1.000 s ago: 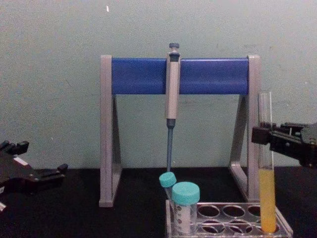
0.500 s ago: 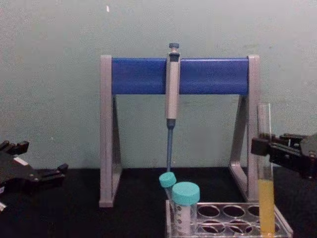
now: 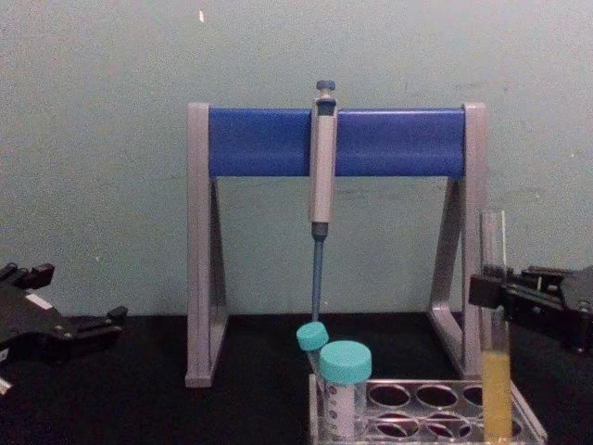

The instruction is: Pick up the test tube from the test tube rack, shake it, then place it back into the test tube rack.

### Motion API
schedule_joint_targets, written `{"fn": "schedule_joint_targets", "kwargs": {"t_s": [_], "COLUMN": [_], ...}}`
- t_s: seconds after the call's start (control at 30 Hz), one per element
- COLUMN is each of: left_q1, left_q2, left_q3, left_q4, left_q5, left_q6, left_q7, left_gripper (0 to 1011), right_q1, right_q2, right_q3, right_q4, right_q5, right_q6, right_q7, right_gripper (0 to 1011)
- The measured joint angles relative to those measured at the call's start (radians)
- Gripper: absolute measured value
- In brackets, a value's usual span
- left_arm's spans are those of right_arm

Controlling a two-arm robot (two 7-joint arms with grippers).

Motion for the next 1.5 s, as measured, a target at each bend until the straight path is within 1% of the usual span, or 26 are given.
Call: {"fn": "schedule_joint_targets", "kwargs": {"t_s": [0.5, 1.5], "left_q1": [0.000, 0.000], "left_q2": [0.000, 0.000], "left_q3": [0.000, 0.000], "left_q4": [0.000, 0.000], "left_q5": [0.000, 0.000], "left_q6": [0.000, 0.000], "left_q7": [0.000, 0.000], "left_gripper": [1001, 1001], "right_q1": [0.005, 0.024], "right_q2": [-0.007, -0.019], "right_q3": [-0.006, -0.027], "right_q4": [0.027, 0.066], "right_q5": [0.000, -0.022], "right_q6": [-0.003, 0.015], "right_q7": [0.003, 0.003], "right_gripper": [232, 230]}}
